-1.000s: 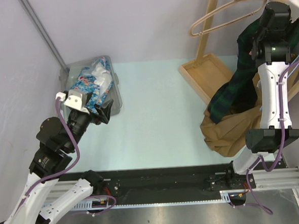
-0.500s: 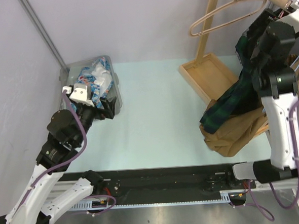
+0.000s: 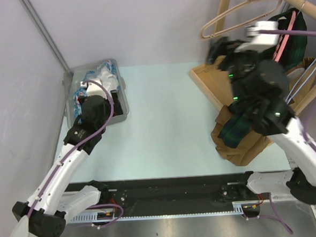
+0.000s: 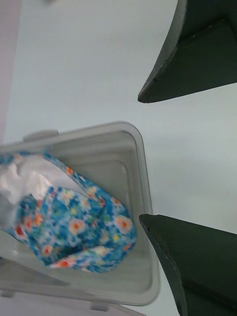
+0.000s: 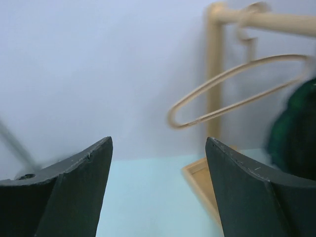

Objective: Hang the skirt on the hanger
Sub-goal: Grab the skirt from the pile

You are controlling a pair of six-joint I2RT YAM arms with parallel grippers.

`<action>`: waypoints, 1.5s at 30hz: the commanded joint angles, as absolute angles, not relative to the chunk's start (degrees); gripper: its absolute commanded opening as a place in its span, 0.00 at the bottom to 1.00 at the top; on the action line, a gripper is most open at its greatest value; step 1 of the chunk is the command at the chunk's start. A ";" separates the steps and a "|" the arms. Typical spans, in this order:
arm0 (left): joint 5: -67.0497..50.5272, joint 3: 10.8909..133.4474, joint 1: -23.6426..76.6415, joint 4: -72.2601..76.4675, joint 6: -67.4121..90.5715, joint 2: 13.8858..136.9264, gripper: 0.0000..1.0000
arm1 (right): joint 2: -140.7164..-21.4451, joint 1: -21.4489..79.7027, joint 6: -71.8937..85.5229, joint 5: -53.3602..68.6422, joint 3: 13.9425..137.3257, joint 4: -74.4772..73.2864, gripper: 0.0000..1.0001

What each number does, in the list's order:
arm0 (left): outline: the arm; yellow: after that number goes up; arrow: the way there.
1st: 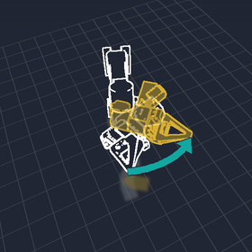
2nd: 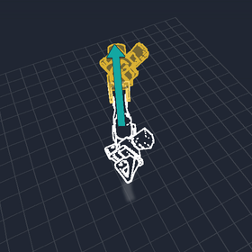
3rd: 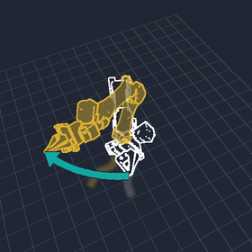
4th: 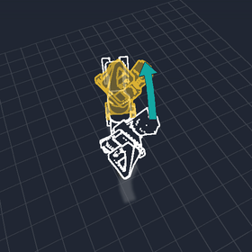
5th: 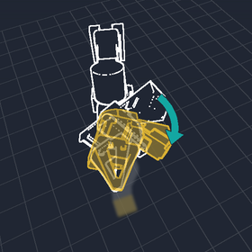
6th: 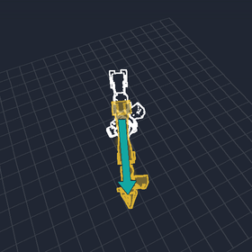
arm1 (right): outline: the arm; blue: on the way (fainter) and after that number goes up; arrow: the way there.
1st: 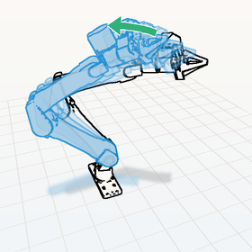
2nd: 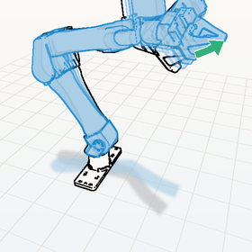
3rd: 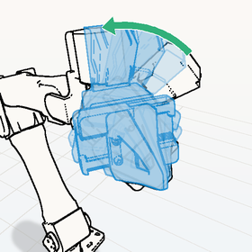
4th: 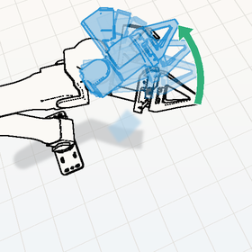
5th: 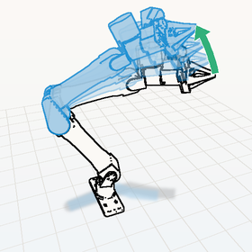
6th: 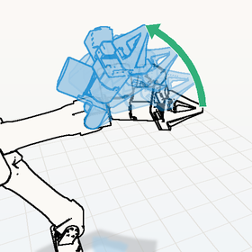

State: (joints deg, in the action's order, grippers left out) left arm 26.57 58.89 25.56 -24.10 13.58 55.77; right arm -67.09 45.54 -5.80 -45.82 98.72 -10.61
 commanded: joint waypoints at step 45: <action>44.04 82.25 3.87 -30.75 32.61 115.21 0.51 | -84.11 31.82 12.83 2.90 91.49 -16.87 0.78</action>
